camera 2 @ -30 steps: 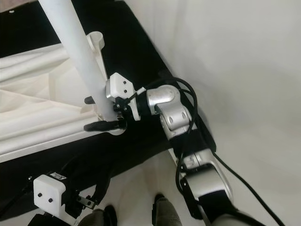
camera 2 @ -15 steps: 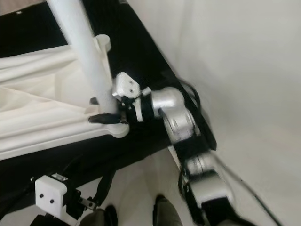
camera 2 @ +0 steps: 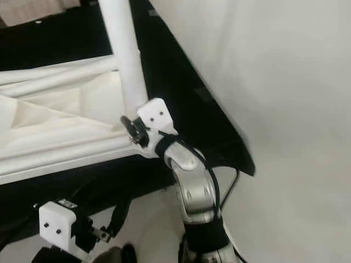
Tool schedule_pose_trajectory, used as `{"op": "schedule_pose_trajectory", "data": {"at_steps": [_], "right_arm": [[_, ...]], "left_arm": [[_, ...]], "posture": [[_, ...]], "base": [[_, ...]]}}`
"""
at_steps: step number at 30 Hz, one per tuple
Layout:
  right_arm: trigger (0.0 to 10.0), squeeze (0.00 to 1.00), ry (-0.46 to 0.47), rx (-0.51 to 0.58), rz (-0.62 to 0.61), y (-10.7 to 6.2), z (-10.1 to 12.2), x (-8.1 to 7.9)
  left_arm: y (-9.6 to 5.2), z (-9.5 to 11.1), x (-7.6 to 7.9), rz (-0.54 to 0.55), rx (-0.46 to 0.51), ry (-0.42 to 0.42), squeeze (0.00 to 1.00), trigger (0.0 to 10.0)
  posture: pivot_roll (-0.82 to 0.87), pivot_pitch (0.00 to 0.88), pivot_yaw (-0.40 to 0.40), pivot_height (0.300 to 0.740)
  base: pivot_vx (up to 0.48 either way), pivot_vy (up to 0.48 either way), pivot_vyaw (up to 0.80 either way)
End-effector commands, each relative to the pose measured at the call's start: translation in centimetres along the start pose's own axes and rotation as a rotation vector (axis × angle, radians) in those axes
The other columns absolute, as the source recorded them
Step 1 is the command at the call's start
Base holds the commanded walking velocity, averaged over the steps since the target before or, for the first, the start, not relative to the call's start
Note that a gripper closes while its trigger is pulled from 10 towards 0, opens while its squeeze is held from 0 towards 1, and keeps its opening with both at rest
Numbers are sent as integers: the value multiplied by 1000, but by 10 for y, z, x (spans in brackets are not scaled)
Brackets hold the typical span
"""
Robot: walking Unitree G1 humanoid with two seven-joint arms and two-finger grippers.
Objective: Building children table
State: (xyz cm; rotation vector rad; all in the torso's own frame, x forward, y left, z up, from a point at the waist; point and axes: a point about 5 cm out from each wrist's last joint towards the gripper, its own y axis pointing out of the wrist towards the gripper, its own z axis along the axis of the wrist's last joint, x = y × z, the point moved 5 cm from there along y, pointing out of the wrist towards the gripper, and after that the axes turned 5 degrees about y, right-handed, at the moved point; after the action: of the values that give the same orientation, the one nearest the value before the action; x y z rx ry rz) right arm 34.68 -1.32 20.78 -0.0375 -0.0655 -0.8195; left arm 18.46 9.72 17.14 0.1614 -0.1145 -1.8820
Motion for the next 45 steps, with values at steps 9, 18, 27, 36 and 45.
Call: {"op": "schedule_pose_trajectory", "data": {"at_steps": [9,18,27,36,45], "right_arm": [[10000,0,-185,96,800,-12,47,-43],[10000,0,-187,47,998,0,55,-41],[0,0,-172,27,957,-3,43,-25],[0,0,-93,8,551,-6,22,8],[0,0,8,-122,-142,-13,-35,2]], "left_arm": [[-3,-6,1,-8,-30,-9,0,10000],[-5,-4,2,-6,-34,-7,0,10000],[-5,-4,4,-6,-34,-11,0,10000],[-6,-4,4,-6,-34,-13,0,10000],[-3,-7,1,-18,-35,-10,0,10000]], "posture": [[14,306,43,740],[28,316,45,740],[20,324,40,740],[7,327,32,740],[-9,309,39,740]], "base": [[0,0,0],[0,0,0],[0,0,0],[0,0,0],[0,0,0]]}}
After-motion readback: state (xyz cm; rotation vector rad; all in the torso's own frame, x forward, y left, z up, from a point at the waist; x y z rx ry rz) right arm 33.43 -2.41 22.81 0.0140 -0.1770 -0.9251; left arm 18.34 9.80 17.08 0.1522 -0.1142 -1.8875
